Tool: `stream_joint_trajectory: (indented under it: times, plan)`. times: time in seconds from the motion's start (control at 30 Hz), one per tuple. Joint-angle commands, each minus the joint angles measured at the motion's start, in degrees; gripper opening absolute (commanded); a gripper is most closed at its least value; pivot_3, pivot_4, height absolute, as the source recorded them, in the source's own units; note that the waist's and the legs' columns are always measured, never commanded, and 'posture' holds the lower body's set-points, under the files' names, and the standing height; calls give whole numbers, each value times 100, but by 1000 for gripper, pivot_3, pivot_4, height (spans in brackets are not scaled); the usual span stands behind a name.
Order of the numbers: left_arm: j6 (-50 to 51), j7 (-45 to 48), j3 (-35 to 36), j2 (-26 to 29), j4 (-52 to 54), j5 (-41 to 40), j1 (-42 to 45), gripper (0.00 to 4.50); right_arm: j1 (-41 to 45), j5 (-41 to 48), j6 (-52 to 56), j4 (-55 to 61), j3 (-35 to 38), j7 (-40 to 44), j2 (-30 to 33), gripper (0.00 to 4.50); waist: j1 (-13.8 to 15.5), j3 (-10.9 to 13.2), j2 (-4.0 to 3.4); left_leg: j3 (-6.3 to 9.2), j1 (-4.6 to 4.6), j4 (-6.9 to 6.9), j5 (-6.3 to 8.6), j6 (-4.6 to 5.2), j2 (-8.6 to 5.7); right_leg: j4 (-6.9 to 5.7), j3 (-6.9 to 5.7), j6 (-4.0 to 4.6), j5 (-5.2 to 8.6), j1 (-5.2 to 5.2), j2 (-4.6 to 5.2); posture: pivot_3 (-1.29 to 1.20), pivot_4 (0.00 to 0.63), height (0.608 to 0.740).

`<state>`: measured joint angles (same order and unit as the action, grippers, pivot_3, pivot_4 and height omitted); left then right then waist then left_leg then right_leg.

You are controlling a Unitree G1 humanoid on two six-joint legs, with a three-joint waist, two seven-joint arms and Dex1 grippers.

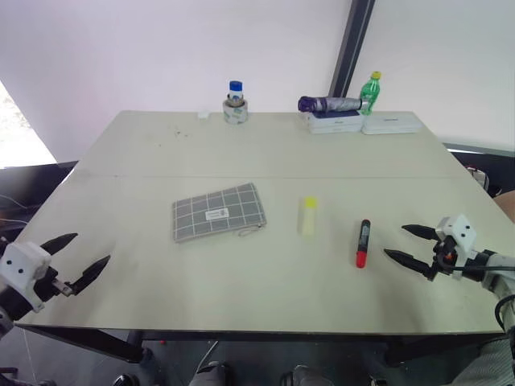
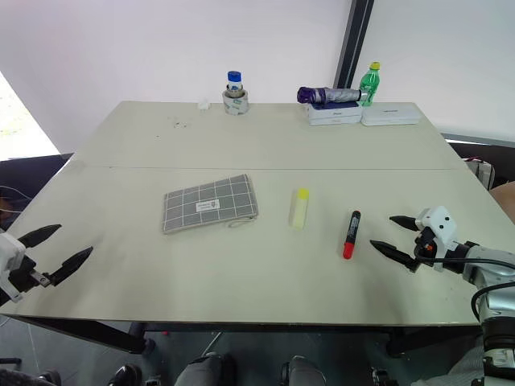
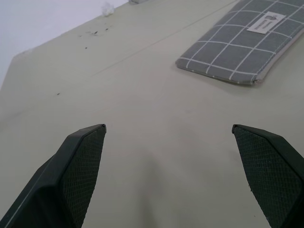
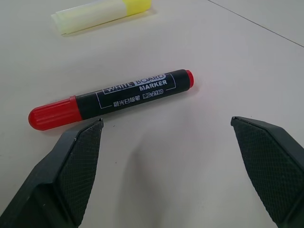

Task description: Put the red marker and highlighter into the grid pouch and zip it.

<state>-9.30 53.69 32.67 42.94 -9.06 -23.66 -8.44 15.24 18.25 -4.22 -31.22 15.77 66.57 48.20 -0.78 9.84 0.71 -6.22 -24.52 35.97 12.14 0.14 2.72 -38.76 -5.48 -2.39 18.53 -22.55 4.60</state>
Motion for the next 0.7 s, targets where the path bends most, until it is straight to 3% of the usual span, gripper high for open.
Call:
stream_joint_trajectory:
  times: [0.03,0.2,0.3,0.53,0.7]
  plan:
    - [-104,-60,28,78,-9,49,86,4485,129,37,-74,104,46,-53,-5,4480,-1,0,0,0,0,0,0,1,0,0,0,0,0,0,0,0,150,737]
    - [-569,-266,-102,161,-257,533,281,4485,316,131,212,345,9,-204,-146,4480,-1,0,0,-1,0,0,-1,2,0,0,-1,-1,-1,1,-1,0,150,737]
    - [-1119,-541,-241,281,-668,1034,567,4500,552,227,519,660,-9,-469,-372,3562,-5,3,-5,-2,0,0,-2,3,0,0,-1,-2,-2,0,-3,0,150,737]
    - [-2271,-765,-1066,548,-1922,1841,1634,4500,1386,-137,806,1782,-948,-1571,-1879,29,-22,4,-6,-6,-1,-1,-4,5,3,-6,-2,-5,-4,-2,-9,0,150,737]
    - [-3170,-1139,-1671,734,-2785,2607,2295,4500,1952,-1280,576,1258,-1839,-2706,-2704,29,6,4,-3,-15,-9,3,-1,11,-1,-2,-3,-8,-3,-6,-7,0,150,737]
